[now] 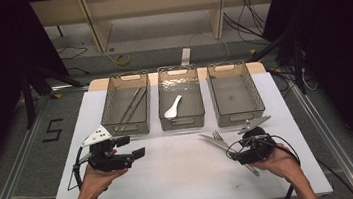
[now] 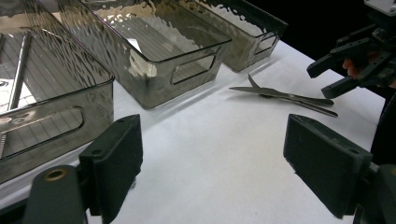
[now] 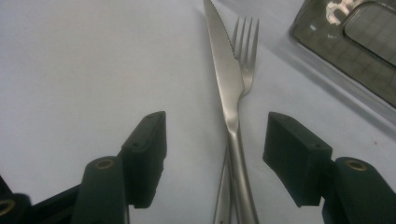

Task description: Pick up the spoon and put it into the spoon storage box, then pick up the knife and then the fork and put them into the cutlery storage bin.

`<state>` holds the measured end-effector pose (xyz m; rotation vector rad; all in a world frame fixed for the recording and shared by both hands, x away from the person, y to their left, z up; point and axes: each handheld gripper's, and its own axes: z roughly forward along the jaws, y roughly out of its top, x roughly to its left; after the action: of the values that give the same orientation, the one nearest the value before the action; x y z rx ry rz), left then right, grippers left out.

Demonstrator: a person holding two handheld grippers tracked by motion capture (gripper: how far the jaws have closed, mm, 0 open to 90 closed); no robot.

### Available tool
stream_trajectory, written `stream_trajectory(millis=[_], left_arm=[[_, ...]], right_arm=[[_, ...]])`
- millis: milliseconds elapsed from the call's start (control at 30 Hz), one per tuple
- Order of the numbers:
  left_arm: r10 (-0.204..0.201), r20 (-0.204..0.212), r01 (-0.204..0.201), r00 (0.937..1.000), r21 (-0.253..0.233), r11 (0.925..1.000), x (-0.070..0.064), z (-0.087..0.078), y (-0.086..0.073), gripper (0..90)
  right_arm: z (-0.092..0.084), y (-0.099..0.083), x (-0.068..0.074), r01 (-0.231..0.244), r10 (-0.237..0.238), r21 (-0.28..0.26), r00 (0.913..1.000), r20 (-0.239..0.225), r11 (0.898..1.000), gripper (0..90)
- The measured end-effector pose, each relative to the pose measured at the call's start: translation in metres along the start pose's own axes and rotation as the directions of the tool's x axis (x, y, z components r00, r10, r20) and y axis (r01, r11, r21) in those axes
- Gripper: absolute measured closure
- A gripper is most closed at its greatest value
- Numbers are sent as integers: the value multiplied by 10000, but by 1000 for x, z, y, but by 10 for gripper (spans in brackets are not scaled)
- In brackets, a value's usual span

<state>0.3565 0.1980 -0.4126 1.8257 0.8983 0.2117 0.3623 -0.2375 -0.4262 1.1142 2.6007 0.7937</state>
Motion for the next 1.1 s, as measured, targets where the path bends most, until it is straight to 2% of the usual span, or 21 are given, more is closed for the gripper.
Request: stream_trajectory(millis=[100,333,667,800,967,1000,1100], left_arm=[[9,18,-9,10000,-65,10000,-2,-1,-1,194],[45,81,-42,10000,-297,9995,-6,-5,-3,194],[104,-9,-105,9999,-424,9990,-7,-8,-5,194],[96,-32,-97,9999,-417,9991,-7,-7,-5,194],[193,-79,-196,9998,-351,9992,-8,-6,-6,194],[193,-76,-195,9998,-352,9992,-8,-6,-6,194],[230,-68,-232,9997,-359,9991,-9,-6,-6,194]], right_arm=[[4,1,-1,-56,54,414,10000,38,9991,423],[12,4,-1,45,-51,983,10000,55,9951,443],[18,7,-7,29,-41,1435,10000,79,9896,491],[21,8,-8,-19,35,1752,10000,-87,9845,506],[26,10,-9,88,-68,2055,9999,-106,9786,519],[27,10,-9,15,-23,2155,10000,36,9765,523],[28,11,-11,-33,30,2232,10000,14,9748,546]])
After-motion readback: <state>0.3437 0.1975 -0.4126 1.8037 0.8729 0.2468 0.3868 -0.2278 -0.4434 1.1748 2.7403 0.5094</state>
